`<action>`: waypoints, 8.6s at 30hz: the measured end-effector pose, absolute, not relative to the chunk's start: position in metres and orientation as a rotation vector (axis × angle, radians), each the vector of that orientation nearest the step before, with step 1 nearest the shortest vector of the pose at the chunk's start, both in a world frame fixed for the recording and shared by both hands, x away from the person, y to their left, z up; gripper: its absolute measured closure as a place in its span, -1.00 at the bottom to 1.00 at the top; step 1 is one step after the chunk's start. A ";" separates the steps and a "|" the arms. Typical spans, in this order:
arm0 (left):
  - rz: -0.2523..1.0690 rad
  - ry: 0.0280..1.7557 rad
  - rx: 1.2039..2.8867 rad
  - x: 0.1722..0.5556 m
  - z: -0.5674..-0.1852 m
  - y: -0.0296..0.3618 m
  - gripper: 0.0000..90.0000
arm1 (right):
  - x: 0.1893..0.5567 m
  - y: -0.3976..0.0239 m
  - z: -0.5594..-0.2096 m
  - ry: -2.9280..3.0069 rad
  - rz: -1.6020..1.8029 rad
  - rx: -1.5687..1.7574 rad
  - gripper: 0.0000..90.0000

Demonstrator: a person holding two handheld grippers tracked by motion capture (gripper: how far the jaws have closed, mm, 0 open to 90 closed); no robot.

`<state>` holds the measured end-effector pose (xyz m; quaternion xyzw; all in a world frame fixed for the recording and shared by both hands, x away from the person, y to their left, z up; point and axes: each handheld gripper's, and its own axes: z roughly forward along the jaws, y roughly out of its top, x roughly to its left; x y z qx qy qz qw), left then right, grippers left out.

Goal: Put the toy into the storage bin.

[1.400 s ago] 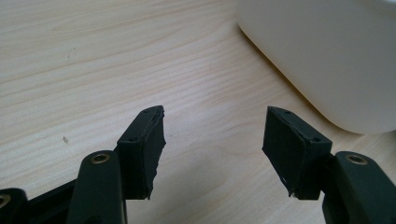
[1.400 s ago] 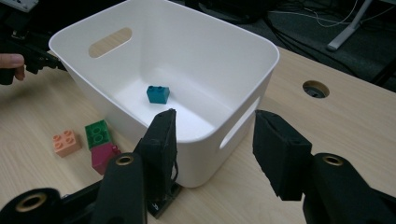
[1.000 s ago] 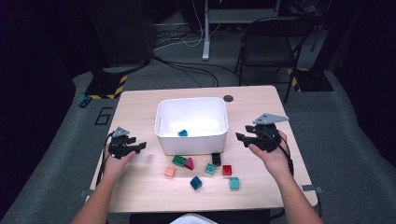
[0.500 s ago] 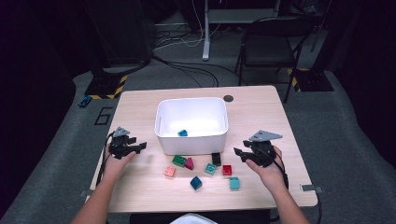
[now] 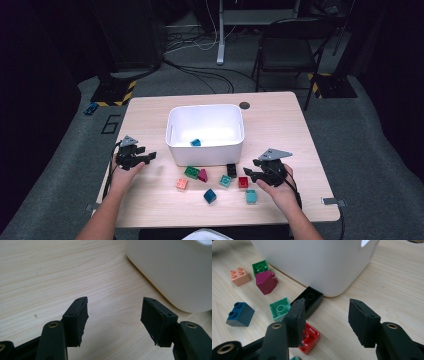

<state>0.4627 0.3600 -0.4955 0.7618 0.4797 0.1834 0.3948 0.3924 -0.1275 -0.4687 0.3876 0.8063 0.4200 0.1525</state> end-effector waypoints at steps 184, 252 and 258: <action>0.471 1.212 1.940 0.467 -0.498 0.366 -0.15 | 0.547 0.040 -0.368 2.549 1.131 0.826 0.29; 0.481 1.219 1.955 0.466 -0.498 0.364 -0.15 | 0.436 -0.076 -0.335 2.376 1.289 0.823 0.13; 0.480 1.222 1.954 0.466 -0.499 0.364 -0.15 | 0.426 -0.086 -0.343 2.368 1.308 0.854 0.13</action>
